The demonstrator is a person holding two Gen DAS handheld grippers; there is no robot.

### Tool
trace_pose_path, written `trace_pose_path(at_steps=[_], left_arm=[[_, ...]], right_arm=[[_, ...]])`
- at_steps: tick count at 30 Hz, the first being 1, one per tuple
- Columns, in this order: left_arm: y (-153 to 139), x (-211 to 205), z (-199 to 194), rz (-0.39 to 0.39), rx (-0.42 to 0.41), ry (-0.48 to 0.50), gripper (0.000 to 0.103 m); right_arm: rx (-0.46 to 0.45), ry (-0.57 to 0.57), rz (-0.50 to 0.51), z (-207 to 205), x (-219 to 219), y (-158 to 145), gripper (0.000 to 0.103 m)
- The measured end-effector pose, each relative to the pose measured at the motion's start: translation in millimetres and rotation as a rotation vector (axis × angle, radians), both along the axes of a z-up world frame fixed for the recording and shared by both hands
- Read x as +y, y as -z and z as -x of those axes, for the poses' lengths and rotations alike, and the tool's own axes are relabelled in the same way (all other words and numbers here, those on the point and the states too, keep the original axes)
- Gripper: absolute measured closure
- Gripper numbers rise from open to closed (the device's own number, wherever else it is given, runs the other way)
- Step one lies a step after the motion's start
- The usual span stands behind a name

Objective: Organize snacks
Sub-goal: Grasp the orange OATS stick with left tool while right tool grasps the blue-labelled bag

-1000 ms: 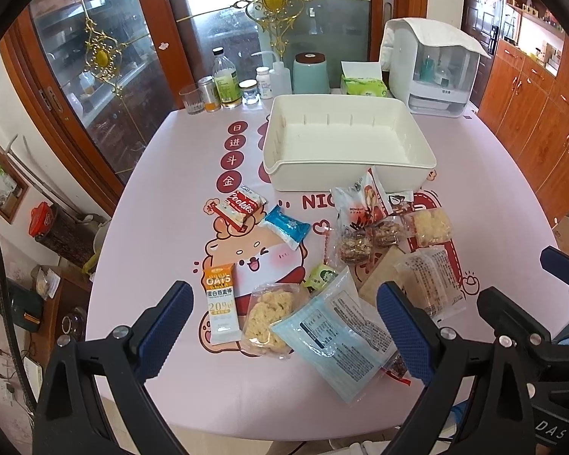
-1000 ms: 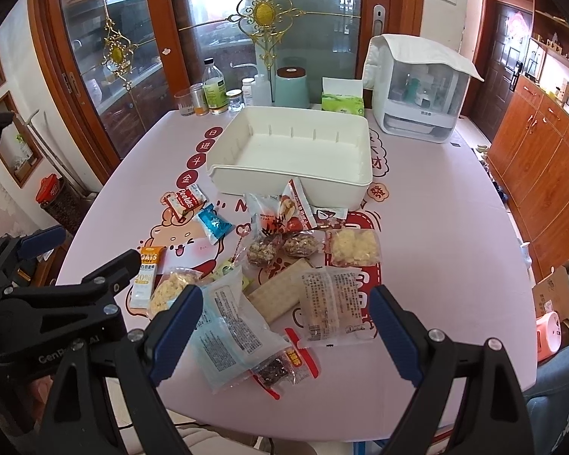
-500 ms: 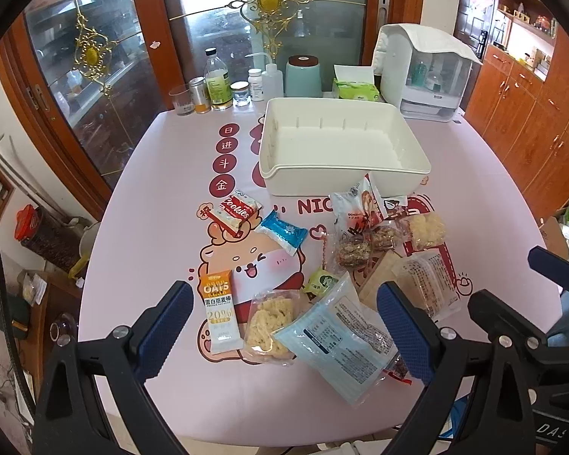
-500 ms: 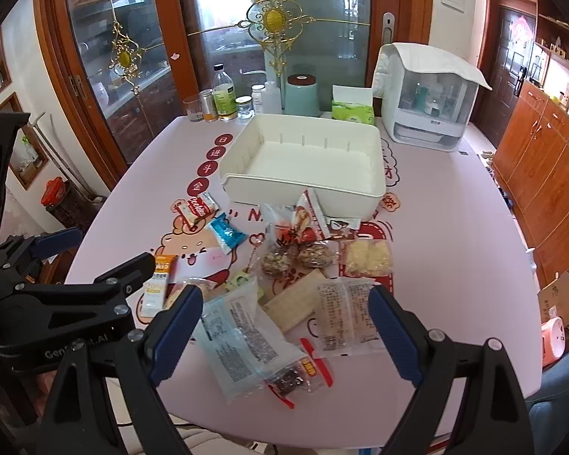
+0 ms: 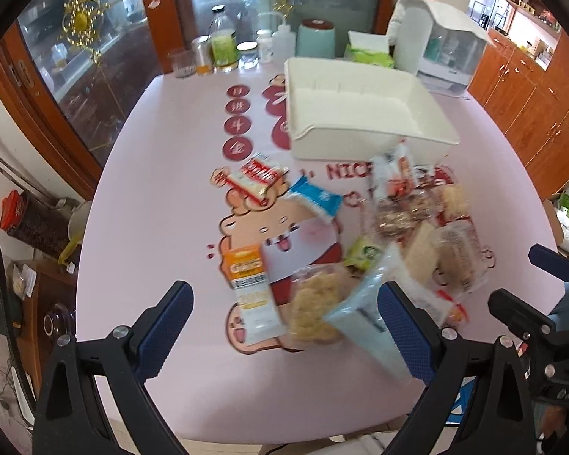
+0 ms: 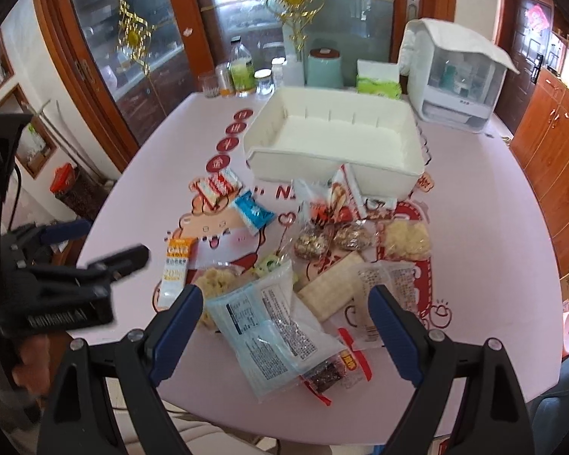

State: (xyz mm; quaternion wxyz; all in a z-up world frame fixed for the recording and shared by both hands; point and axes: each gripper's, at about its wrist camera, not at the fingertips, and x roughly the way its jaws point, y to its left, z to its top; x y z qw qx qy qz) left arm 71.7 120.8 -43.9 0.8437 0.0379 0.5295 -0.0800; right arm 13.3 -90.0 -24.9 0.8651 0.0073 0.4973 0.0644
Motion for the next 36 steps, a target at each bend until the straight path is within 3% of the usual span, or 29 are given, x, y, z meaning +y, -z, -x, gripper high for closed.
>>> trace_pose_path(at_steps=[4,8,13,18,25,28,33,35,36], left_arm=[[23.5,25.9,-8.7,-0.021,0.023,-0.001,0.006],[56.8,50.6,-19.5,0.011,0.100,-0.001,0.006],[101.0,71.1,-32.5,0.030,0.185,-0.021,0.006],[138.4,73.4,-43.6,0.033,0.258,-0.034,0.007],[166.9,57.5,-65.6,0.048,0.292,-0.063,0.007],[178.3,53.6,-74.1,0.047,0.326,-0.088,0.020],[184.2,46.4,-77.8,0.009,0.318,-0.109,0.025],[184.8,40.4,-78.0,-0.038,0.312,-0.108,0.033],[183.7,36.8,-76.7,-0.056,0.299,-0.095,0.044]], right_arm=[[0.065,-0.011,-0.009,-7.6,4.3,31.7,0.013],[0.106,-0.055,-0.006,-12.5,12.3,66.6,0.013],[0.156,-0.171,0.058,-13.5,28.5,113.9,0.013],[0.174,-0.257,0.119,-12.2,42.8,141.2,0.013],[0.172,-0.274,0.173,-23.0,48.8,160.0,0.013],[0.169,-0.294,0.184,-28.3,52.9,163.2,0.011],[0.168,-0.347,0.222,-30.5,62.9,168.9,0.009],[0.154,-0.371,0.249,-28.4,67.4,170.7,0.009],[0.152,-0.375,0.257,-26.1,68.8,171.2,0.009]])
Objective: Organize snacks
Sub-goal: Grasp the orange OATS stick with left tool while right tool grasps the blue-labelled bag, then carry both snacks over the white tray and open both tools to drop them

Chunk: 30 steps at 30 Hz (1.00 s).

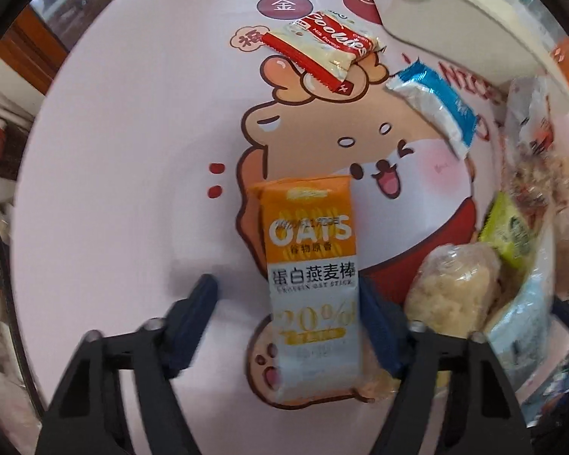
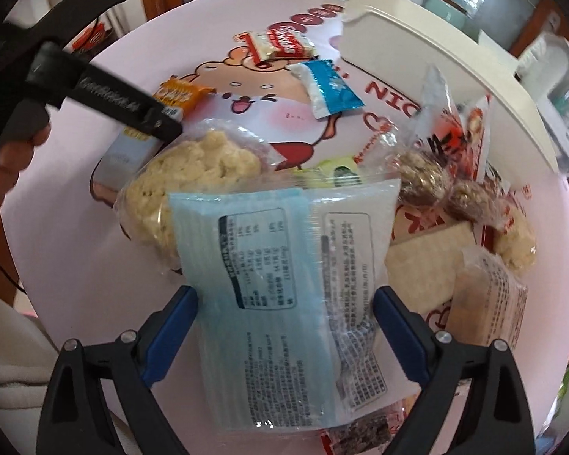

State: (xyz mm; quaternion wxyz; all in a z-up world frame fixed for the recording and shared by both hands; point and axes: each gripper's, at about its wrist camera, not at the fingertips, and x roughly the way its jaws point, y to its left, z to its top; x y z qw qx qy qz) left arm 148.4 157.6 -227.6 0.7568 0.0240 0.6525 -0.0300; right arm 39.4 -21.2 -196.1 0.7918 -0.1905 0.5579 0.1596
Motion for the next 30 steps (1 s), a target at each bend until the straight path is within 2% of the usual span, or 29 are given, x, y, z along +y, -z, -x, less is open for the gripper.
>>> trace_pose_path(at_steps=[1,6,7,8,9,10,11,14,15,22,27,30], left_arm=[[-2.4,-3.3,1.3,0.001,-0.011,0.016,0.064],[-4.5,-11.3,7.2,-0.015,-0.008,0.057,0.068],[-6.1,-10.2,10.7,-0.014,-0.006,0.056,0.068],[-7.9,-9.1,11.9,-0.007,-0.010,0.051,0.068],[-11.5,-7.8,13.7,-0.001,-0.024,0.045,0.068],[-16.7,-10.0,21.4,0.002,-0.045,0.042,0.068],[-24.5,-9.1,24.2,0.008,-0.076,0.041,0.068],[-49.2,-7.6,32.6,0.025,-0.162,0.058,0.068],[-59.4,-9.6,35.1,0.031,-0.192,0.072,0.068],[-119.6,-15.3,36.1,0.128,-0.283,0.145,0.068],[-167.5,-23.3,34.2,0.197,-0.368,0.207,0.068],[-194.3,-35.5,29.8,0.207,-0.435,0.250,0.068]], right_arm=[[-0.007,-0.008,0.013,0.8,1.4,1.2,0.009],[-0.016,0.013,-0.013,-0.5,-1.0,-1.6,0.019],[-0.021,0.012,-0.024,0.8,-2.1,-4.0,0.024],[-0.026,0.009,-0.036,3.2,-3.6,-8.4,0.035],[-0.028,0.014,-0.050,4.0,-4.3,-13.0,0.041],[-0.028,0.026,-0.067,3.7,-6.2,-18.0,0.044],[-0.022,0.044,-0.092,1.7,-9.4,-22.6,0.052],[0.002,0.090,-0.158,-1.5,-20.0,-31.3,0.059],[0.005,0.105,-0.179,-2.6,-23.4,-34.5,0.068],[0.001,0.218,-0.314,-4.1,-44.6,-73.1,0.071],[-0.078,0.259,-0.342,-7.3,-55.0,-123.0,0.071],[-0.136,0.294,-0.337,-10.5,-67.0,-153.8,0.071]])
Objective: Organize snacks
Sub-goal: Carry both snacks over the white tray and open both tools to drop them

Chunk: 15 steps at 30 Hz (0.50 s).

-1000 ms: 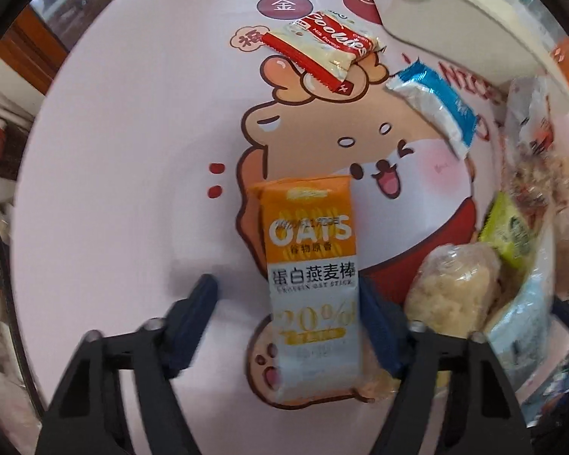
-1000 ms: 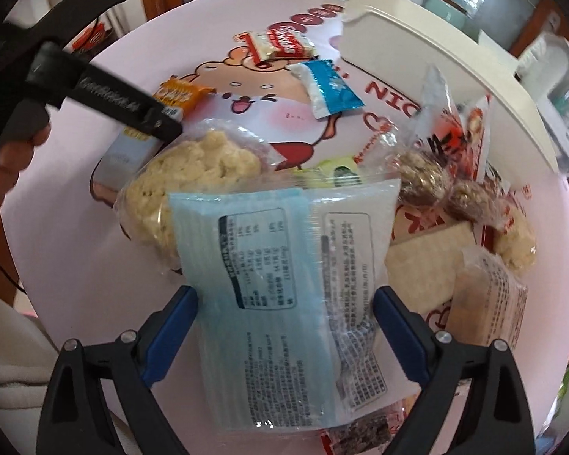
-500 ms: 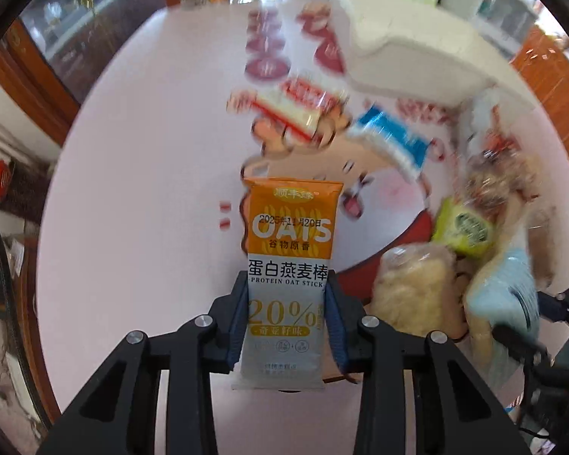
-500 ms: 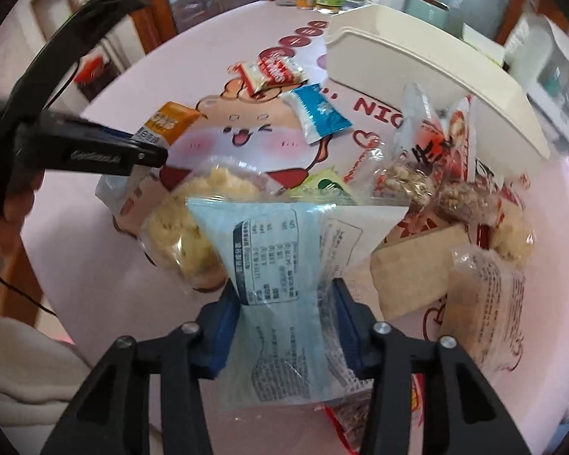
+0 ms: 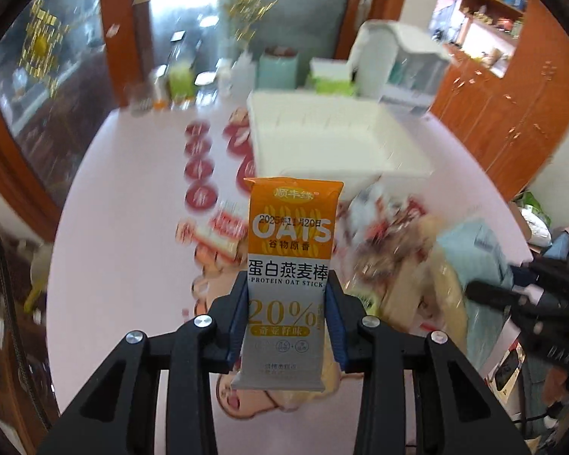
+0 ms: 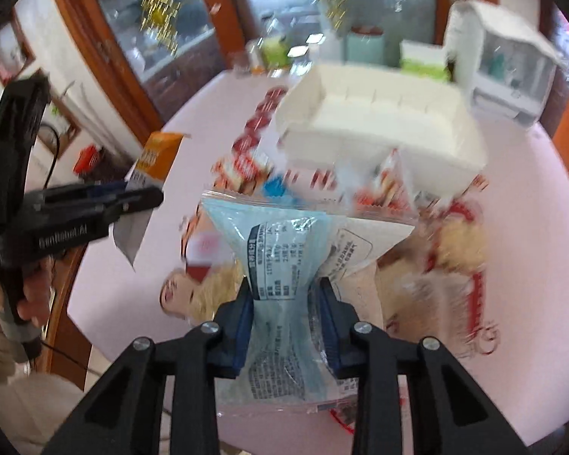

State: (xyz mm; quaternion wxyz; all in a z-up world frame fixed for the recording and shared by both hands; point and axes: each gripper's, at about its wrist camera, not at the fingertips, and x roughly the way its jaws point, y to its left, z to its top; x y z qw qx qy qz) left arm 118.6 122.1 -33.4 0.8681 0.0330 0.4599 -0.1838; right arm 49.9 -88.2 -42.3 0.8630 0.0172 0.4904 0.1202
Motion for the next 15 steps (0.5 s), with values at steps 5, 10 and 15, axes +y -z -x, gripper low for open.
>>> trace_pose_path(at_steps=[5,10,15], left_arm=[[-39.9,-23.5,-14.1,-0.010,-0.110,0.034,0.067],[-69.9,-52.4,-54.9,-0.013,-0.139,0.015,0.066],[-68.4,-89.1,-118.0,-0.024,-0.065,0.003,0.066]], right_arm=[[-0.114,0.079,0.061,-21.6,-21.2,-57.7,0.071],[-0.206,0.114,0.075,-58.9,-50.2,-101.8,0.071],[-0.239,0.139,0.058,-114.4,-82.4,-116.5,0.071]])
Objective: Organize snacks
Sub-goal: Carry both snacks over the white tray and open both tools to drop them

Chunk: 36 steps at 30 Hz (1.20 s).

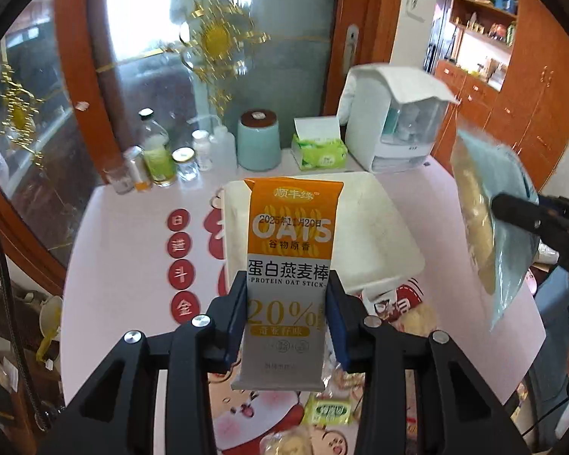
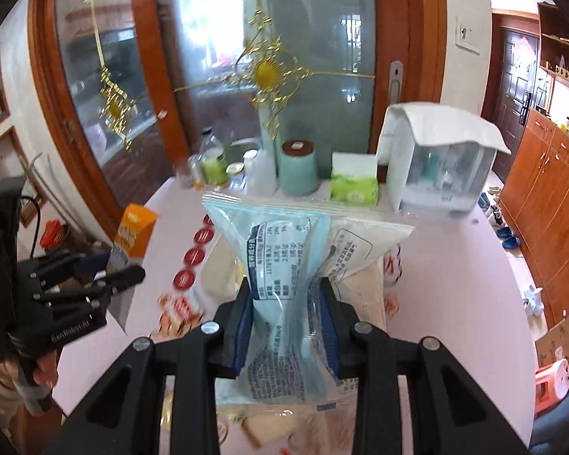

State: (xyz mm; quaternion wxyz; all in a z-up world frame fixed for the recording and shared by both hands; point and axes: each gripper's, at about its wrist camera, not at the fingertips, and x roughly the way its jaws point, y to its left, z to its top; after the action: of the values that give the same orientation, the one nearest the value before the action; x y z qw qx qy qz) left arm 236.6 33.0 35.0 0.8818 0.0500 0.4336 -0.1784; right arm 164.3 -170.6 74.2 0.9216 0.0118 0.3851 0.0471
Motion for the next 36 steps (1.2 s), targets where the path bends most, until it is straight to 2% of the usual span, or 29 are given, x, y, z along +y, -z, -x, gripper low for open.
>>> trace_pose_path(at_steps=[4,9,11,12,13,14,19,21,25,27,30,36], left_arm=[[17.8,-25.1,-44.0,-0.003,0.057,-0.050,0.066],[39.4,-49.3,-78.9,-0.036,0.048,-0.115,0.063],[47.2,-54.2,-88.9,-0.055,0.044,-0.149,0.051],[51.0,-55.4,-94.0,-0.057,0.048,-0.167,0.032],[54.7,-55.6,-98.4,-0.057,0.051,-0.188,0.019],[57.3,-54.1,-101.1,-0.053,0.050,-0.207,0.017],[74.1,-42.7,-110.0,0.021,0.136,-0.282,0.017],[80.4,-36.7,-105.6,0.035,0.148,-0.311,0.017],[85.7,-29.2,-94.9,-0.016,0.111,-0.338,0.017],[85.9,-27.2,-89.9,-0.071,0.089,-0.352,0.017],[81.2,-27.0,-77.5,-0.124,0.050,-0.323,0.017],[61.0,-27.2,-51.8,-0.138,-0.027,-0.277,0.018]], right_arm=[[0.030,0.018,-0.042,-45.0,-22.6,8.6,0.071],[0.104,0.010,-0.071,-102.3,-40.9,37.5,0.070],[0.134,-0.003,-0.070,-123.0,-45.0,50.7,0.070],[0.154,-0.010,-0.075,-132.1,-47.2,58.2,0.069],[0.171,-0.014,-0.081,-139.0,-48.4,63.7,0.069],[0.197,-0.020,-0.089,-148.0,-50.0,72.1,0.066],[0.236,-0.038,-0.096,-168.1,-51.4,98.0,0.063],[0.236,-0.035,-0.090,-173.0,-53.2,103.1,0.055],[0.233,-0.050,-0.081,-175.1,-52.3,107.9,0.048],[0.232,-0.048,-0.064,-173.6,-51.3,108.3,0.046],[0.225,-0.044,-0.069,-169.7,-52.9,107.9,0.043],[0.177,0.006,-0.096,-145.4,-60.9,98.6,0.043]])
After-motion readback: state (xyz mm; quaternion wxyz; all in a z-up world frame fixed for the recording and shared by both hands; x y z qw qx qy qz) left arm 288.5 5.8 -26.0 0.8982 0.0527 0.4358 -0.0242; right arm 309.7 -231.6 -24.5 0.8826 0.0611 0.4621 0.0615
